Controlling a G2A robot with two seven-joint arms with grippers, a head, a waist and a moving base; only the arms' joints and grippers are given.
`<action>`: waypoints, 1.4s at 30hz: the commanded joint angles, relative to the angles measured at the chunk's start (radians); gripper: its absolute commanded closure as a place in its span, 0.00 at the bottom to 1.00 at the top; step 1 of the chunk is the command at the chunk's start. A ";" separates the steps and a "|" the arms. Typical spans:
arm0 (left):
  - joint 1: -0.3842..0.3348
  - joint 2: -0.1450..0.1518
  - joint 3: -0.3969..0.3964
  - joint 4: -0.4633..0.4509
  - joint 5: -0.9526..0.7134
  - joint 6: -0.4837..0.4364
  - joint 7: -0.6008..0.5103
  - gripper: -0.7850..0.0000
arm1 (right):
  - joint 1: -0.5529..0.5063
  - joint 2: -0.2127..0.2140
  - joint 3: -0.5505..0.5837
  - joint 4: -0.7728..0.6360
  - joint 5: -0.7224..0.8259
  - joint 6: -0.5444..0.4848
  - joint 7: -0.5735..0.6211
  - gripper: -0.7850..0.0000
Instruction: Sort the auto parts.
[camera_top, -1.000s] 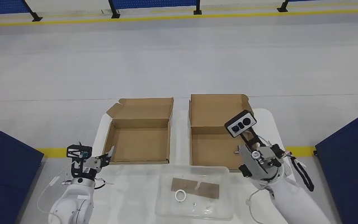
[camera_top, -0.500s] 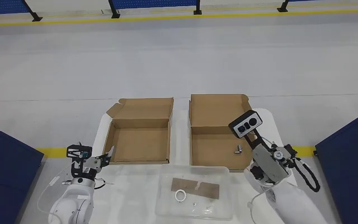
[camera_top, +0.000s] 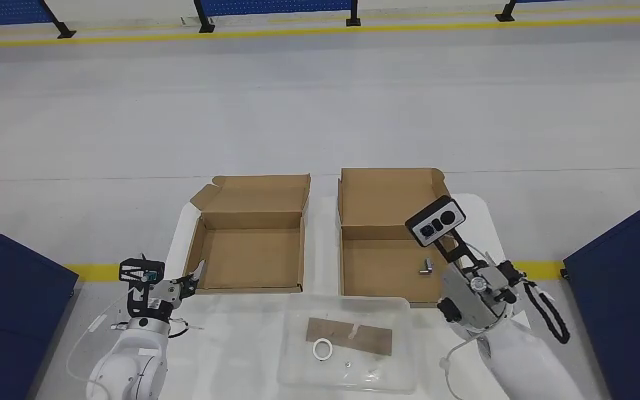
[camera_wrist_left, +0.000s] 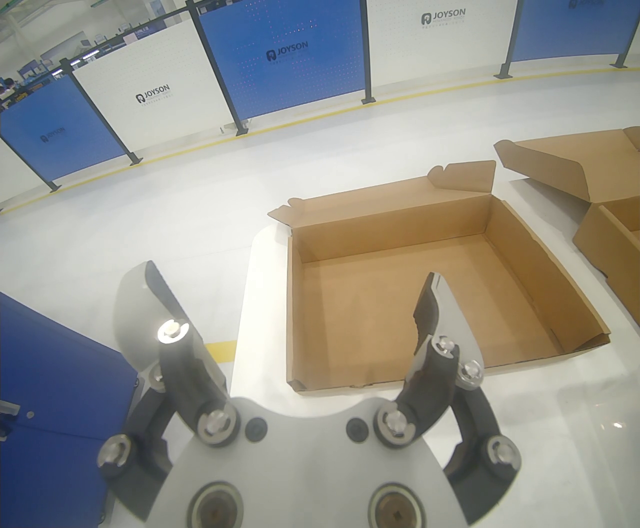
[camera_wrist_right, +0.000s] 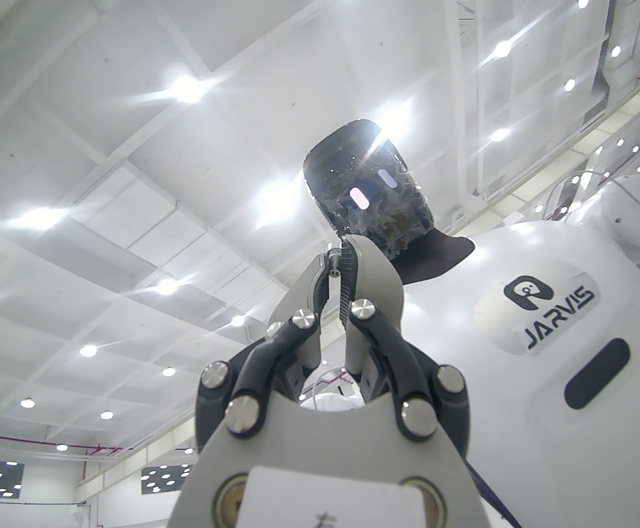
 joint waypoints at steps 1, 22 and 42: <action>0.000 0.000 0.000 0.000 0.000 0.000 0.000 0.00 | -0.002 -0.003 0.003 -0.001 -0.001 0.002 0.002 1.00; 0.000 0.000 0.000 0.000 0.000 0.000 0.000 0.00 | -0.038 0.003 0.134 0.010 -0.152 0.065 -0.036 1.00; 0.000 0.000 0.000 0.000 0.000 0.000 0.000 0.00 | -0.200 0.071 0.485 0.083 -0.747 0.155 0.098 1.00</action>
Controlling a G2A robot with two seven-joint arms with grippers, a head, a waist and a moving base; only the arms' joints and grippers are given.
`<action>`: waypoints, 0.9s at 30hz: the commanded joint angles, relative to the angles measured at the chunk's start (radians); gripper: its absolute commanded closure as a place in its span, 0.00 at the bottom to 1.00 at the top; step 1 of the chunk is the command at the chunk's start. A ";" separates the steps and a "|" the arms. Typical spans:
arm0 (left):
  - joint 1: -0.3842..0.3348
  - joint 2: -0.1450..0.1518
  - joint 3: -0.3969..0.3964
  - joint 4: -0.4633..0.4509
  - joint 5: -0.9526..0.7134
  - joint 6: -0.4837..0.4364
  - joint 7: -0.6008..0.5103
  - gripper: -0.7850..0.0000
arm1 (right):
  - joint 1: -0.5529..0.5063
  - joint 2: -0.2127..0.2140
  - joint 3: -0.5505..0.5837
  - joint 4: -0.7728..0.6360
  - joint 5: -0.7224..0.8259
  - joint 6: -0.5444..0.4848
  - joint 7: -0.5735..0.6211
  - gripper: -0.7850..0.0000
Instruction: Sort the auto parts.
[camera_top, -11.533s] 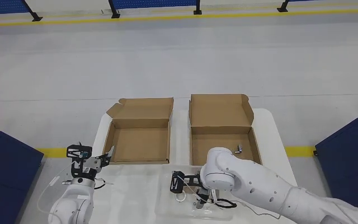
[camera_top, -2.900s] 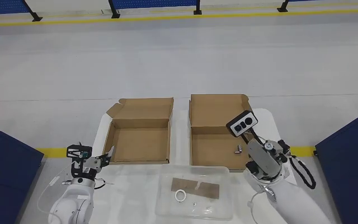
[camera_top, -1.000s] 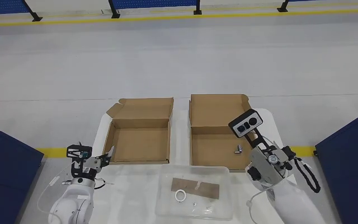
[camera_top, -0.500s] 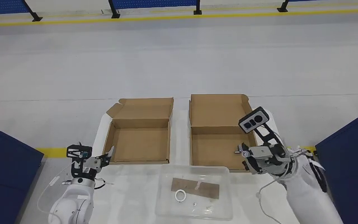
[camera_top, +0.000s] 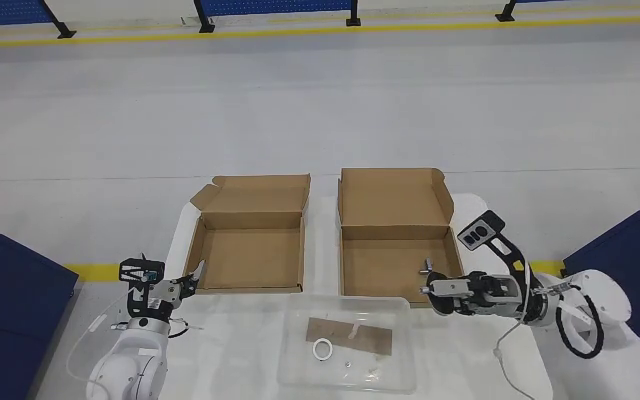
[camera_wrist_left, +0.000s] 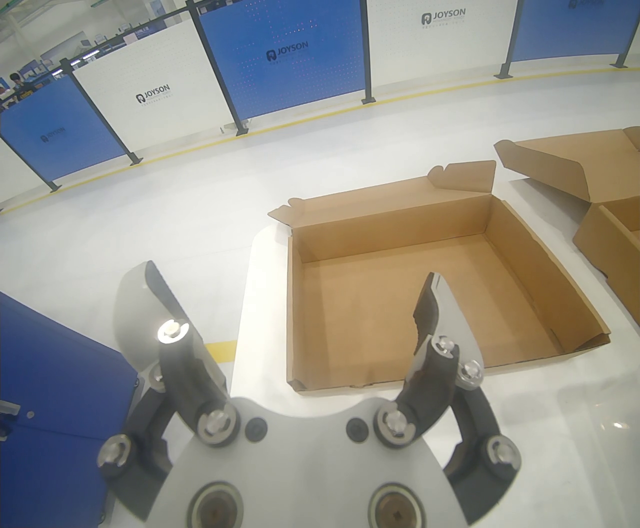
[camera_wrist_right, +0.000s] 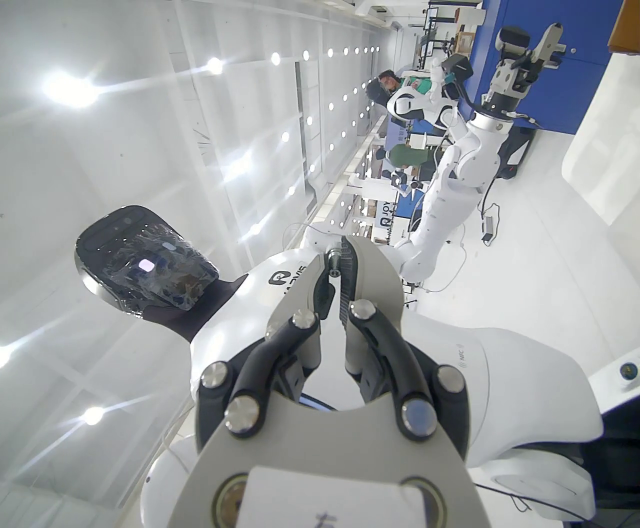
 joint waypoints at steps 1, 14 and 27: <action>0.000 0.000 0.000 0.000 0.000 0.000 0.000 0.00 | 0.004 0.003 0.004 -0.017 -0.054 0.000 -0.023 1.00; 0.000 0.000 0.000 0.000 0.000 0.000 0.000 0.00 | 0.088 0.052 0.021 -0.086 -0.645 0.216 -0.146 1.00; 0.000 0.000 0.000 0.000 0.000 0.000 0.000 0.00 | 0.128 0.057 -0.031 -0.063 -0.722 0.259 -0.154 1.00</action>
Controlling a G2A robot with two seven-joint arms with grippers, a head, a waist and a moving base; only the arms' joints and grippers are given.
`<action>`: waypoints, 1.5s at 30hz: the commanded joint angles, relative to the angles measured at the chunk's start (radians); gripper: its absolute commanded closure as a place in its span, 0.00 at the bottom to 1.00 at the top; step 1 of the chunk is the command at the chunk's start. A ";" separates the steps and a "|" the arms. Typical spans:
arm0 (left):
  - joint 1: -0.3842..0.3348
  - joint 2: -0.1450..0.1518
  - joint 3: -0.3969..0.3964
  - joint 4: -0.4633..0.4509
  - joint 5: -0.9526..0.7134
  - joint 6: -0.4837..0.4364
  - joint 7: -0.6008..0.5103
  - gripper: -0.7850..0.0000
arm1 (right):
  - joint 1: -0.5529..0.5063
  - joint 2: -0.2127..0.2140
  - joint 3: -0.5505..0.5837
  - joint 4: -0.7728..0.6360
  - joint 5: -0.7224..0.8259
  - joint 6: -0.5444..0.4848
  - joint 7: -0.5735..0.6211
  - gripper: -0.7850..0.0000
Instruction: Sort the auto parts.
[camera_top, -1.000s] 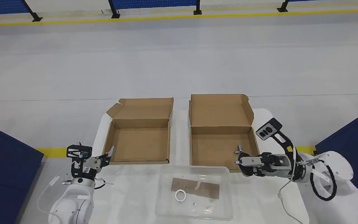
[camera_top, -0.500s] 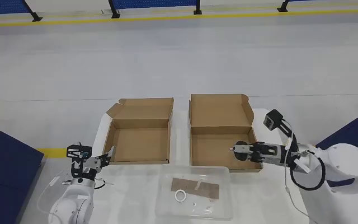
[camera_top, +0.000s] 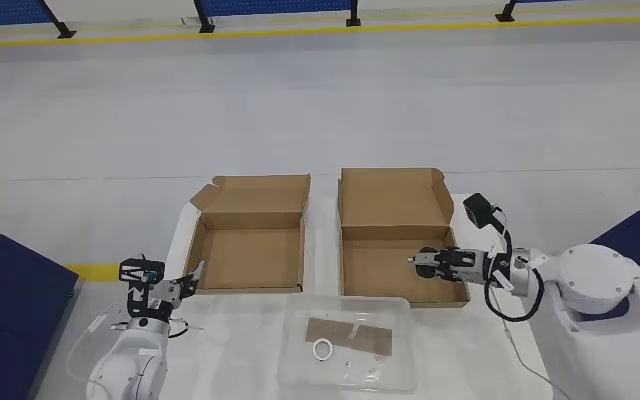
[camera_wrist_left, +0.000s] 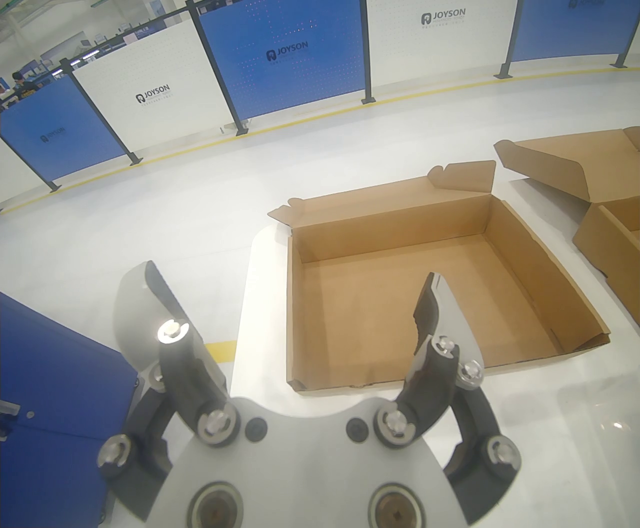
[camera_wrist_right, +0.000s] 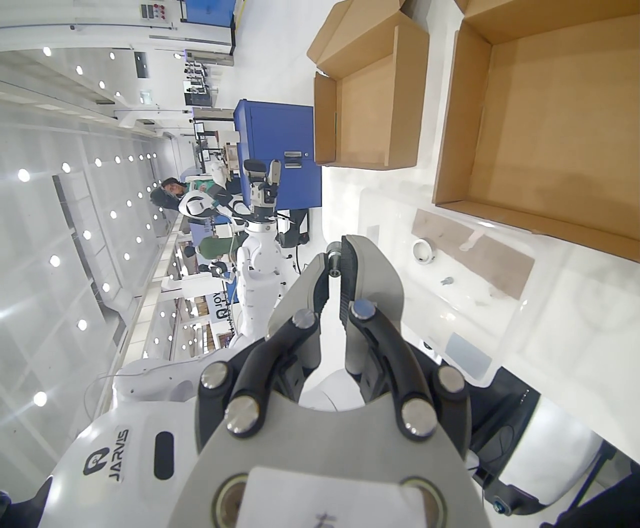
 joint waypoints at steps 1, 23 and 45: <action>0.000 0.000 0.000 0.000 0.000 0.000 0.000 0.00 | -0.005 0.001 -0.007 -0.004 -0.034 0.000 -0.032 1.00; 0.000 0.000 0.000 0.000 0.000 0.000 0.000 0.00 | 0.535 -0.066 -0.669 0.486 -0.666 0.299 -0.126 1.00; 0.000 0.000 0.000 0.000 0.000 0.000 0.000 0.00 | 0.601 -0.137 -0.838 0.659 -0.742 0.400 -0.234 1.00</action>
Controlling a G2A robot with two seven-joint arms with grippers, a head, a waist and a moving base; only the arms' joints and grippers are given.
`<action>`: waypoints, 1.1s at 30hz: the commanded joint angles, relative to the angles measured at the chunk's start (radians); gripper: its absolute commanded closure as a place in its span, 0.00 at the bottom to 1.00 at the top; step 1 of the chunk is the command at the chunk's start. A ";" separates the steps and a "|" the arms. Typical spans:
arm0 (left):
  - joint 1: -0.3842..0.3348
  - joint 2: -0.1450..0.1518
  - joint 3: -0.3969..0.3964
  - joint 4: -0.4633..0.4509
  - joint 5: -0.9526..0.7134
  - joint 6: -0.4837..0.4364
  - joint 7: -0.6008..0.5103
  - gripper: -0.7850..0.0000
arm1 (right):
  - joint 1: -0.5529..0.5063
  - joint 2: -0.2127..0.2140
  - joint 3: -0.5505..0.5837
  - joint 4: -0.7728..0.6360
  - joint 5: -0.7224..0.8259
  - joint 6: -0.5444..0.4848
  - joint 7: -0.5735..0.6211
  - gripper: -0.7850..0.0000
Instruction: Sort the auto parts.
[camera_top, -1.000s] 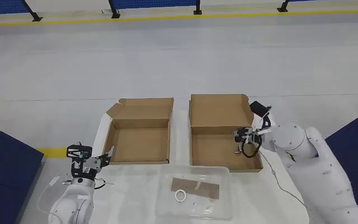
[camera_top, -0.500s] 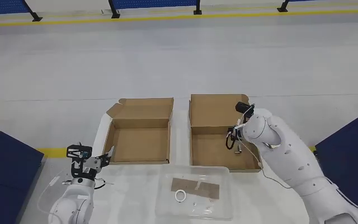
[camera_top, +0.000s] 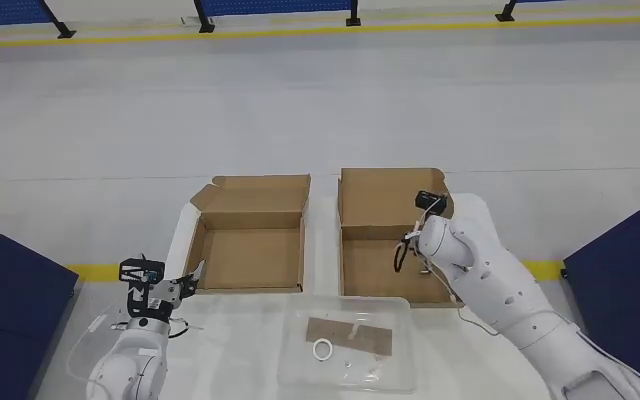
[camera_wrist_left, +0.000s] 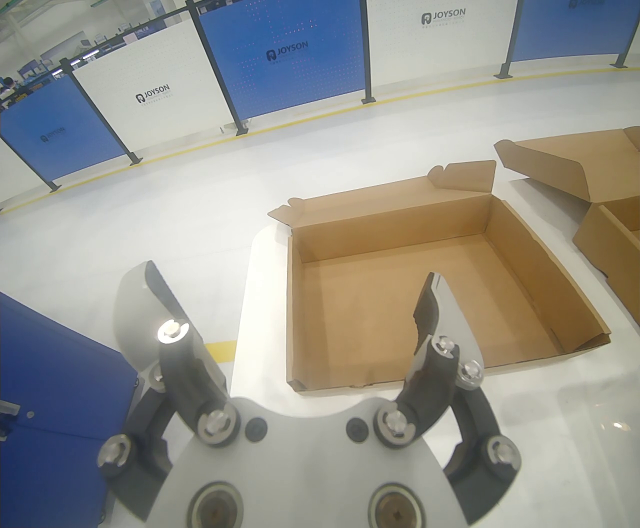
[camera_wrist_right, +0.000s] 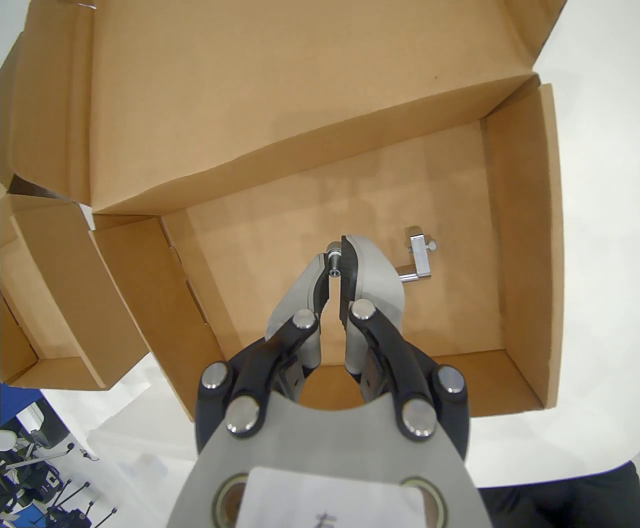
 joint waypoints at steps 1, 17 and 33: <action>0.000 0.000 0.000 0.000 0.000 0.000 0.000 0.00 | 0.020 -0.015 -0.021 0.042 0.007 0.013 -0.011 1.00; 0.000 0.000 0.000 0.000 0.000 0.000 0.000 0.00 | 0.004 -0.034 -0.002 0.118 0.073 -0.013 -0.064 1.00; 0.000 0.000 0.000 0.000 0.000 0.000 0.000 0.00 | 0.056 -0.089 -0.044 0.288 0.125 -0.038 -0.089 1.00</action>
